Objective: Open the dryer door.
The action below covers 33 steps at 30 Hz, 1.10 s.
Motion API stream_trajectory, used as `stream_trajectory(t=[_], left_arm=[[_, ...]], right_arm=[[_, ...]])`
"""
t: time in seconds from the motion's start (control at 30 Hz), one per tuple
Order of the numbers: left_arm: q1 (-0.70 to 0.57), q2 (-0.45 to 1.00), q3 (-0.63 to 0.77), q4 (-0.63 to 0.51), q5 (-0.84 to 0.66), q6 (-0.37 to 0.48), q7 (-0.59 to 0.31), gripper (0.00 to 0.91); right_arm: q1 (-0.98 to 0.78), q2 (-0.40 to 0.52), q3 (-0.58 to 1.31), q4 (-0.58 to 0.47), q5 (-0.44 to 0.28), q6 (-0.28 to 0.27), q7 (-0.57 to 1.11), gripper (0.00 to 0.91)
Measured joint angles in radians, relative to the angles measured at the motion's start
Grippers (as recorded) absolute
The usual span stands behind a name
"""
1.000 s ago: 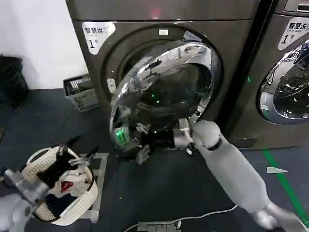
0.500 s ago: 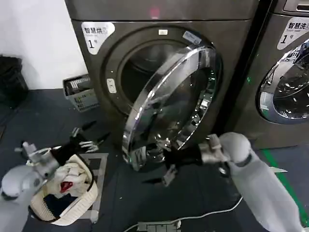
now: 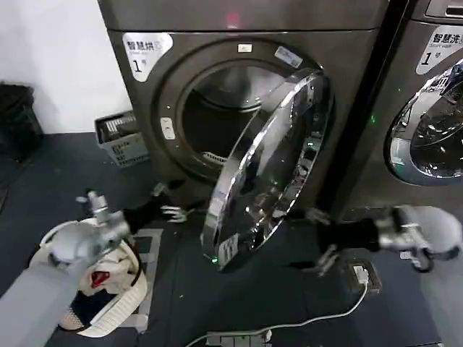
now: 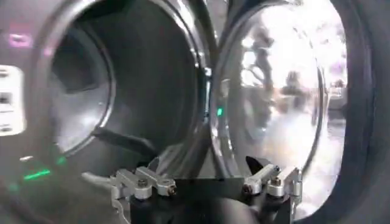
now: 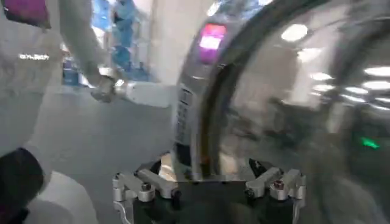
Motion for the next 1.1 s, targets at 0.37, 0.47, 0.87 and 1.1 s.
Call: stream_trajectory(t=[0.37, 0.47, 0.87, 1.1], left_arm=[[-0.112, -0.031, 0.172, 0.031, 0.011, -0.013, 0.005, 0.907], [-0.127, -0.028, 0.210, 0.021, 0.009, -0.015, 0.009, 0.907], [-0.147, -0.098, 0.321, -0.027, -0.027, -0.001, -0.007, 0.907], [-0.195, -0.149, 0.399, -0.028, -0.033, -0.003, -0.035, 0.907]], right_arm=[[-0.102, 0.049, 0.360, -0.091, 0.042, -0.019, 0.252, 0.907], [-0.130, 0.058, 0.461, -0.102, 0.042, 0.016, 0.390, 0.907], [-0.246, 0.098, 0.778, -0.104, 0.059, -0.055, 0.913, 0.907], [-0.296, 0.101, 0.894, -0.117, 0.040, -0.110, 1.102, 0.907]])
